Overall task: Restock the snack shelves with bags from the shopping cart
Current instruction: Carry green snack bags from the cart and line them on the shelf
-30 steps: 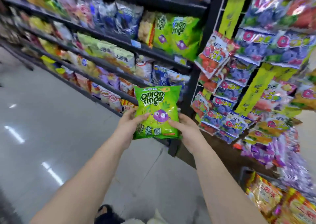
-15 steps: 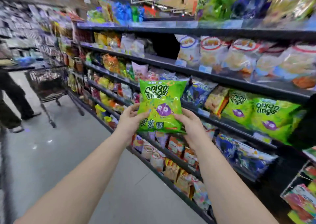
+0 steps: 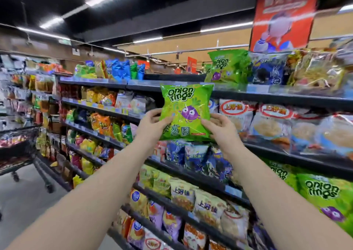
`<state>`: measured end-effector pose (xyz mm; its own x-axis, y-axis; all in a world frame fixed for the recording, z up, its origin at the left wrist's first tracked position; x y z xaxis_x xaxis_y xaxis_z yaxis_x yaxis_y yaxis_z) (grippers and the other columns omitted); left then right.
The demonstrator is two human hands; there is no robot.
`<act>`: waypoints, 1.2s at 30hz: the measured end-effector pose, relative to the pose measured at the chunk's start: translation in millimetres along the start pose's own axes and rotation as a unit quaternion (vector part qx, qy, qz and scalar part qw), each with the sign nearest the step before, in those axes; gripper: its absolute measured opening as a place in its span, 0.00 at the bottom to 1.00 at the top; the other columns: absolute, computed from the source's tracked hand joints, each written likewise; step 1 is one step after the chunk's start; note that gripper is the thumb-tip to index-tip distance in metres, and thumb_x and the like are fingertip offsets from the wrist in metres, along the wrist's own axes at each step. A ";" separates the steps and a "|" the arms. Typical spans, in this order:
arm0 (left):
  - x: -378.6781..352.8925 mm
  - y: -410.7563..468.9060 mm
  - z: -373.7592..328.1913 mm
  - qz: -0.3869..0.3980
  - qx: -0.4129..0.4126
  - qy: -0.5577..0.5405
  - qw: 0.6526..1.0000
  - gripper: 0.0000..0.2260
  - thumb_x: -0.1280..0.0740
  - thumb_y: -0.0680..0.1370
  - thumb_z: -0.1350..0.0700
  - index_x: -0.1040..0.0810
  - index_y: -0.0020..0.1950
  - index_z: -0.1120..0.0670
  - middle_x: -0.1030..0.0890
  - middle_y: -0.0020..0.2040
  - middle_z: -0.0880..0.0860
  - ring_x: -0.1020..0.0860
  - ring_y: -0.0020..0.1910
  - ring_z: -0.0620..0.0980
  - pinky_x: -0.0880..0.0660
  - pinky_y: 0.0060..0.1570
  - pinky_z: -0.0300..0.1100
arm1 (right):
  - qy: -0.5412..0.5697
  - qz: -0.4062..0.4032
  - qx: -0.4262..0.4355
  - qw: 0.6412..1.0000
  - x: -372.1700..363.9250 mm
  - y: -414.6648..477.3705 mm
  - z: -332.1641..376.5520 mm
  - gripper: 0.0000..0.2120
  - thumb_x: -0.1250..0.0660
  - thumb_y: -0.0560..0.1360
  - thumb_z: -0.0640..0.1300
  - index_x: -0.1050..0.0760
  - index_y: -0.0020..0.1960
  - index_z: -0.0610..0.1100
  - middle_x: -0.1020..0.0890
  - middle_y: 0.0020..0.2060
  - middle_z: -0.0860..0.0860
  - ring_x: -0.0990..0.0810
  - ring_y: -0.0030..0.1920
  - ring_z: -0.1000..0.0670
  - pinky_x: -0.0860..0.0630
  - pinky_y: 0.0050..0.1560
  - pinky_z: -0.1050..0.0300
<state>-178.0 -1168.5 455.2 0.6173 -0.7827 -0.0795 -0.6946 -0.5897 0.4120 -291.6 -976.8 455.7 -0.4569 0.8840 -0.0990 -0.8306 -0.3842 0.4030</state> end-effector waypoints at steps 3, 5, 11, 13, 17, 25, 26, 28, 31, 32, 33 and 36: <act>-14.0 50.3 -5.3 0.013 -0.014 -0.002 1.000 0.19 0.24 0.71 0.53 0.25 0.59 0.50 0.19 0.56 0.56 0.18 0.53 0.53 0.22 0.57 0.54 | -0.021 -0.002 0.029 0.999 1.5 40.2 15.5 0.15 0.30 0.75 0.39 0.28 0.61 0.42 0.21 0.44 0.53 0.21 0.30 0.66 0.28 0.28 0.72; -26.5 89.4 -7.1 0.019 -0.030 0.006 0.999 0.20 0.24 0.73 0.53 0.25 0.62 0.52 0.19 0.55 0.54 0.18 0.49 0.49 0.21 0.47 0.41 | -0.029 -0.005 0.051 0.998 2.8 76.1 20.4 0.13 0.31 0.76 0.37 0.28 0.59 0.41 0.20 0.43 0.51 0.21 0.29 0.65 0.28 0.28 0.71; -45.9 200.8 -21.6 0.007 -0.106 0.014 0.994 0.17 0.27 0.76 0.56 0.26 0.62 0.52 0.18 0.52 0.55 0.18 0.44 0.47 0.21 0.42 0.37 | -0.068 -0.008 0.122 0.990 -8.3 180.5 37.2 0.13 0.31 0.76 0.37 0.28 0.59 0.45 0.21 0.40 0.54 0.21 0.30 0.64 0.27 0.30 0.69; -46.8 234.5 -26.9 0.000 -0.136 0.017 0.991 0.16 0.27 0.76 0.55 0.25 0.62 0.51 0.18 0.51 0.54 0.17 0.45 0.46 0.21 0.44 0.39 | -0.098 -0.021 0.155 0.983 -13.3 211.2 47.9 0.16 0.30 0.75 0.38 0.29 0.59 0.48 0.23 0.39 0.55 0.23 0.29 0.64 0.29 0.29 0.70; -50.7 299.3 -33.0 -0.005 -0.184 0.017 0.983 0.15 0.28 0.76 0.57 0.27 0.61 0.53 0.19 0.48 0.50 0.19 0.39 0.40 0.26 0.37 0.29 | -0.170 -0.043 0.212 0.961 -27.9 266.5 65.2 0.18 0.28 0.75 0.41 0.28 0.61 0.54 0.22 0.47 0.56 0.22 0.41 0.58 0.26 0.34 0.69; -66.9 434.3 -14.1 0.054 -0.152 0.044 0.986 0.20 0.26 0.75 0.55 0.29 0.64 0.50 0.20 0.47 0.53 0.20 0.42 0.49 0.23 0.39 0.43 | -0.324 -0.128 0.235 0.907 -60.5 373.2 58.9 0.24 0.30 0.75 0.36 0.30 0.69 0.45 0.26 0.49 0.57 0.25 0.39 0.54 0.26 0.38 0.64; -71.2 448.7 -8.7 0.070 -0.144 0.050 0.986 0.20 0.26 0.75 0.56 0.30 0.63 0.50 0.21 0.45 0.52 0.22 0.38 0.47 0.24 0.37 0.43 | -0.338 -0.134 0.214 0.907 -61.1 389.2 51.8 0.24 0.30 0.75 0.36 0.30 0.70 0.44 0.25 0.50 0.55 0.25 0.39 0.55 0.27 0.36 0.64; -82.2 479.5 4.2 0.107 -0.126 0.057 0.985 0.20 0.26 0.75 0.57 0.30 0.62 0.52 0.22 0.44 0.50 0.25 0.37 0.45 0.22 0.43 0.47 | -0.360 -0.148 0.167 0.906 -60.5 418.6 39.4 0.22 0.31 0.75 0.36 0.28 0.67 0.46 0.21 0.54 0.53 0.23 0.38 0.52 0.27 0.34 0.61; -104.5 517.5 23.6 0.182 -0.069 0.043 0.980 0.20 0.26 0.75 0.60 0.30 0.63 0.52 0.21 0.46 0.53 0.22 0.41 0.50 0.21 0.52 0.54 | -0.377 -0.180 0.108 0.902 -50.8 458.3 29.2 0.19 0.35 0.74 0.37 0.25 0.64 0.44 0.18 0.51 0.47 0.25 0.34 0.50 0.30 0.29 0.59; -113.7 528.0 27.6 0.210 -0.052 0.046 0.975 0.19 0.27 0.75 0.60 0.31 0.62 0.51 0.21 0.47 0.54 0.22 0.42 0.51 0.20 0.48 0.55 | -0.381 -0.193 0.094 0.899 -44.1 471.5 26.3 0.19 0.36 0.73 0.38 0.25 0.64 0.44 0.18 0.50 0.46 0.26 0.33 0.50 0.31 0.29 0.59; -124.3 535.3 30.6 0.237 -0.036 0.055 0.969 0.18 0.28 0.76 0.59 0.31 0.62 0.51 0.21 0.48 0.55 0.22 0.41 0.51 0.19 0.43 0.54 | -0.380 -0.206 0.081 0.898 -39.2 479.3 25.6 0.19 0.37 0.73 0.39 0.25 0.63 0.43 0.19 0.49 0.44 0.26 0.34 0.49 0.29 0.31 0.57; -157.3 551.5 36.4 0.305 0.019 0.035 0.952 0.08 0.35 0.80 0.56 0.28 0.58 0.53 0.21 0.50 0.56 0.23 0.42 0.53 0.22 0.44 0.60 | -0.399 -0.242 0.035 0.884 -31.5 488.2 26.4 0.21 0.40 0.73 0.38 0.26 0.65 0.41 0.21 0.50 0.43 0.24 0.42 0.46 0.21 0.49 0.45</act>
<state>-671.6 -1377.8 661.9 0.1180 -0.9671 0.2253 -0.9435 -0.0385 0.3291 -674.3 -1185.1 679.6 0.3388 0.8575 0.3871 -0.8331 0.0822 0.5470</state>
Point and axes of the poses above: each hand's wrist, its own y-axis towards the middle knuckle, its own x-axis out of the back of the hand, z = x × y, the point moved 9 cm from there along y, towards the middle knuckle
